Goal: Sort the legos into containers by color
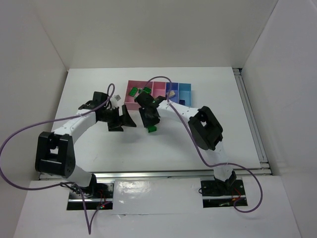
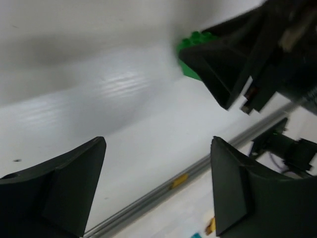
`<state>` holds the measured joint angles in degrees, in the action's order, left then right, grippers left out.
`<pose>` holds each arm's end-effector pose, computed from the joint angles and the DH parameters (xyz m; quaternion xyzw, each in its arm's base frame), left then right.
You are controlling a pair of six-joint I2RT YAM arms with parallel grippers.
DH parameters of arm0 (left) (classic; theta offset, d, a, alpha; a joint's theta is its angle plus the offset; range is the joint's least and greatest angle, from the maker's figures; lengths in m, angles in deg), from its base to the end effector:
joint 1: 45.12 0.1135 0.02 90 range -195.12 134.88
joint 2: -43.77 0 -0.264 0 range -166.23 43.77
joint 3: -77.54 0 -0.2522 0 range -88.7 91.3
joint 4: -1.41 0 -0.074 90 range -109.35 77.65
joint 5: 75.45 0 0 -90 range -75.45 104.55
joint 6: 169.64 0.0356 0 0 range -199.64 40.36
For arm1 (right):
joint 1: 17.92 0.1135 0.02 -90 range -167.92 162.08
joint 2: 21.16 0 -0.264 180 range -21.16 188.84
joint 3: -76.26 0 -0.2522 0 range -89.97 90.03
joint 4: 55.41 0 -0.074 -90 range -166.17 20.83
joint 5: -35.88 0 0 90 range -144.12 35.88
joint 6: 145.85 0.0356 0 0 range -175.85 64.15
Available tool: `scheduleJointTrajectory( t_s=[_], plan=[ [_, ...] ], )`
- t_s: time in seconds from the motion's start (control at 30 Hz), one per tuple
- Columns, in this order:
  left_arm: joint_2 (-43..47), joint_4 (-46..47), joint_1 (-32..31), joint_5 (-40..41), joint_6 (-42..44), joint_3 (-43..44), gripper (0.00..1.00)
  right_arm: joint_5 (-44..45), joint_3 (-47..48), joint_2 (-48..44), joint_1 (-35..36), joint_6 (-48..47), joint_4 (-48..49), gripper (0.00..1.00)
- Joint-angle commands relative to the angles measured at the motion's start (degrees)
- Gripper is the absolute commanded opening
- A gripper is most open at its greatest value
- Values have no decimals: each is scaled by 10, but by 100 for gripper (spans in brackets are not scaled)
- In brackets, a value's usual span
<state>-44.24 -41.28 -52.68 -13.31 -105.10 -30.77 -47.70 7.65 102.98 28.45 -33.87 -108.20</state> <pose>0.3023 -0.0569 0.2161 -0.0820 0.9339 -0.2961 0.1827 0.3199 0.3298 0.1768 -0.1945 0.9563 0.0735 0.2057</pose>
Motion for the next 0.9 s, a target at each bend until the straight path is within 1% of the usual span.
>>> scheduleJointTrajectory(
  t_s=[0.0, 0.03, 0.07, 0.13, 0.17, 0.2, 0.23, 0.27, 0.3, 0.37, 0.43, 0.47, 0.53, 0.7, 0.87],
  plan=[
    [47, 55, -3, -113, 8, -39, 90, -37, 18, -46, -35, 50, -3, 21],
    [47, 65, -9, -126, 8, -49, 94, -46, 13, -52, -42, 66, 4, 20],
    [52, 89, -19, -137, -6, -56, 95, -74, 6, -58, -48, 92, 26, 20],
    [52, 124, -32, -147, -34, -77, 95, -94, -6, -71, -57, 125, 47, 20],
    [65, 166, -46, -142, -74, -83, 95, -99, -6, -76, -57, 136, 53, 20],
    [71, 185, -53, -125, -99, -92, 93, -109, -6, -76, -57, 144, 62, 20],
    [79, 210, -60, -106, -122, -100, 93, -116, -6, -76, -62, 152, 62, 20],
    [87, 237, -67, -68, -167, -108, 91, -132, -11, -76, -62, 172, 81, 20],
    [99, 282, -80, -45, -187, -121, 91, -141, -16, -82, -62, 182, 90, 20],
    [100, 316, -85, 7, -229, -121, 90, -159, -28, -88, -67, 200, 119, 20],
    [79, 335, -102, 16, -235, -109, 90, -176, -23, -88, -67, 200, 120, 20],
    [69, 335, -102, 31, -235, -100, 89, -186, -10, -83, -67, 200, 114, 21],
    [44, 335, -115, 32, -230, -79, 89, -196, -4, -78, -67, 200, 114, 21],
    [7, 313, -115, 49, -224, -56, 79, -221, -9, -78, -67, 213, 127, 21],
    [14, 312, -120, 68, -212, -68, 74, -242, -16, -88, -73, 213, 133, 21]
  ],
)
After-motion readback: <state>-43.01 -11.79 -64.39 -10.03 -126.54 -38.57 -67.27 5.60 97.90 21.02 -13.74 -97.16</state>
